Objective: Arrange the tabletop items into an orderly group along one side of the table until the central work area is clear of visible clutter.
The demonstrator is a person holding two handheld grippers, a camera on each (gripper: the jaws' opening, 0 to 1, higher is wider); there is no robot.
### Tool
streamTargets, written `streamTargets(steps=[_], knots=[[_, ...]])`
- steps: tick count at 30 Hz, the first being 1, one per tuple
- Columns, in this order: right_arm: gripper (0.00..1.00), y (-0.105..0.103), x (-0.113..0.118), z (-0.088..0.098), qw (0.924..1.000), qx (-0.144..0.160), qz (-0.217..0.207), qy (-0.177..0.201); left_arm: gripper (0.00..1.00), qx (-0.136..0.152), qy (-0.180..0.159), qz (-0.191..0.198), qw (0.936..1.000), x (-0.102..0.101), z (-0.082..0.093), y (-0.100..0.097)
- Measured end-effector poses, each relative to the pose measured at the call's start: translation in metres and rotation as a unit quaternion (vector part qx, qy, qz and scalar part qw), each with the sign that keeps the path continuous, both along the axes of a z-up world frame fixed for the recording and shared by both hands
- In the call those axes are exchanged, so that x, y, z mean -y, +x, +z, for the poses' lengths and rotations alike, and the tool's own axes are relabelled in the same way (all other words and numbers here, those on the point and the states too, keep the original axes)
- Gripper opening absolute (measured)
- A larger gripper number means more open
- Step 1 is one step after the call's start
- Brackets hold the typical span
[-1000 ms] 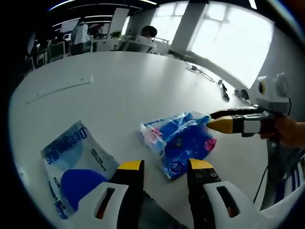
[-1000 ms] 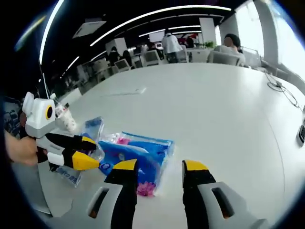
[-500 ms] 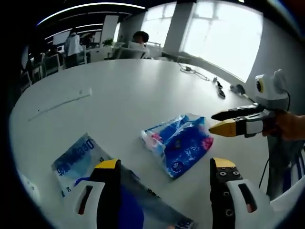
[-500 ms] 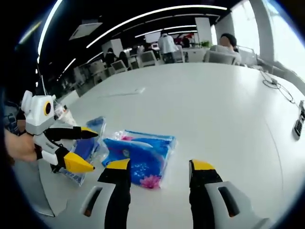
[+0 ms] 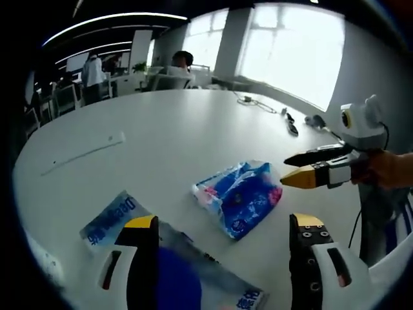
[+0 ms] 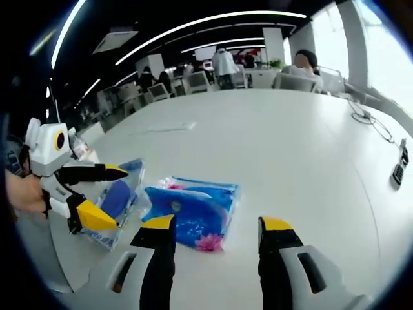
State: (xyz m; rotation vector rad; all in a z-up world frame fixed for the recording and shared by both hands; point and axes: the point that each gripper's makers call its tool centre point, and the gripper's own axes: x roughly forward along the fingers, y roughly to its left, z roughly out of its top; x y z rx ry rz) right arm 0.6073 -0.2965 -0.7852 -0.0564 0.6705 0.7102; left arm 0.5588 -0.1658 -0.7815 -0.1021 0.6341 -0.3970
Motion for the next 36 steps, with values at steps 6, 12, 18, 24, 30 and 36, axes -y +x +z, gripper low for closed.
streamTargets(steps=[6, 12, 18, 24, 30, 36], knots=[[0.48, -0.005, 0.0, 0.005, 1.0, 0.003, -0.004, -0.001, 0.78, 0.005, 0.005, -0.005, 1.0, -0.004, 0.006, 0.0], [0.48, -0.008, 0.002, 0.012, 0.9999, 0.009, -0.011, 0.0, 0.76, 0.003, 0.008, -0.015, 0.9998, -0.009, 0.009, -0.007], [0.48, -0.017, -0.002, 0.015, 0.9997, 0.01, -0.02, 0.004, 0.75, 0.006, 0.01, -0.02, 0.9997, -0.016, 0.012, -0.013], [0.48, -0.029, -0.007, 0.014, 0.9999, 0.009, -0.014, 0.0, 0.74, 0.007, 0.015, -0.022, 0.9996, -0.021, 0.017, -0.019], [0.48, -0.039, -0.011, 0.018, 0.9997, 0.008, -0.024, 0.005, 0.74, 0.012, 0.017, -0.027, 0.9994, -0.028, 0.019, -0.025], [0.48, -0.053, -0.014, 0.015, 0.9997, 0.002, -0.024, 0.002, 0.74, 0.014, 0.022, -0.025, 0.9993, -0.038, 0.024, -0.033]])
